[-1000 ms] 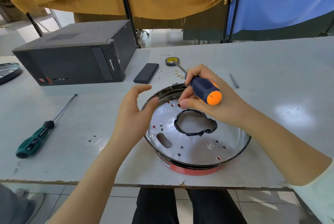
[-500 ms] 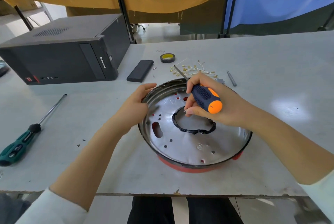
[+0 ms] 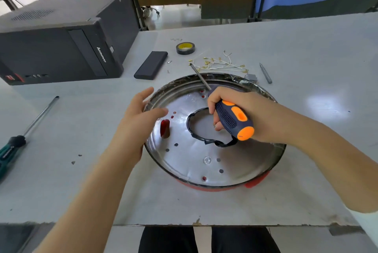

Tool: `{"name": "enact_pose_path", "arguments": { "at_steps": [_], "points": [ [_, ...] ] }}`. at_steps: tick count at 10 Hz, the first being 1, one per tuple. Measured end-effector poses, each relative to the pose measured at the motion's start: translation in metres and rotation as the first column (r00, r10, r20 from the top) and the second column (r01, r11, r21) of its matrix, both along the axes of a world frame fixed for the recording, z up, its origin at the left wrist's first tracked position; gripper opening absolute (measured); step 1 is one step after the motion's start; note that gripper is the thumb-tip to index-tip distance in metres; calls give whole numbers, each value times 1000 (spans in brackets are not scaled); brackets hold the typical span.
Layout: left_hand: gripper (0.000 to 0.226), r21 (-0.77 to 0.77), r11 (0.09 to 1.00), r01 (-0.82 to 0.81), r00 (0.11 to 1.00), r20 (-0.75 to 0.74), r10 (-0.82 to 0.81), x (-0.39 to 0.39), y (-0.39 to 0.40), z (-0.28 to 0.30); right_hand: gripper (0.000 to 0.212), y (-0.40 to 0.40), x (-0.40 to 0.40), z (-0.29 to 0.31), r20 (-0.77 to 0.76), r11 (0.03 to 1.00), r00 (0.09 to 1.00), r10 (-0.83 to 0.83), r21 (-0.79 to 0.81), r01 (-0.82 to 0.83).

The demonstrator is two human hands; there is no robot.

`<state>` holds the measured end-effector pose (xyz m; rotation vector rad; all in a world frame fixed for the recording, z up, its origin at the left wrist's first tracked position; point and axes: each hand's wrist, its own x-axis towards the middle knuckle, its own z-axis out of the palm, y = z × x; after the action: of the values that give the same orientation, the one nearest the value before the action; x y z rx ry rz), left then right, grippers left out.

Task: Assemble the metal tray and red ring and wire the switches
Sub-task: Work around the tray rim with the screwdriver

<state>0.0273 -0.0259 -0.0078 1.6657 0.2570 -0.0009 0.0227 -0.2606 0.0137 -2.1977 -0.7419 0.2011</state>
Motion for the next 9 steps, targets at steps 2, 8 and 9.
{"name": "enact_pose_path", "arguments": {
  "at_steps": [2, 8, 9],
  "points": [
    [59, -451, 885, -116, 993, -21, 119, -41, -13, -11, 42, 0, -4, 1, -6, 1000, 1000, 3, 5, -3],
    [69, -695, 633, -340, 895, -33, 444, -38, -34, -20, 10, 12, -4, -12, -177, 955, 982, -69, 273, 116],
    [67, -690, 649, -320, 915, -48, 400, -38, -33, -20, 20, 6, -1, -19, -26, 980, 1000, -3, 198, 8]
  ]
}}
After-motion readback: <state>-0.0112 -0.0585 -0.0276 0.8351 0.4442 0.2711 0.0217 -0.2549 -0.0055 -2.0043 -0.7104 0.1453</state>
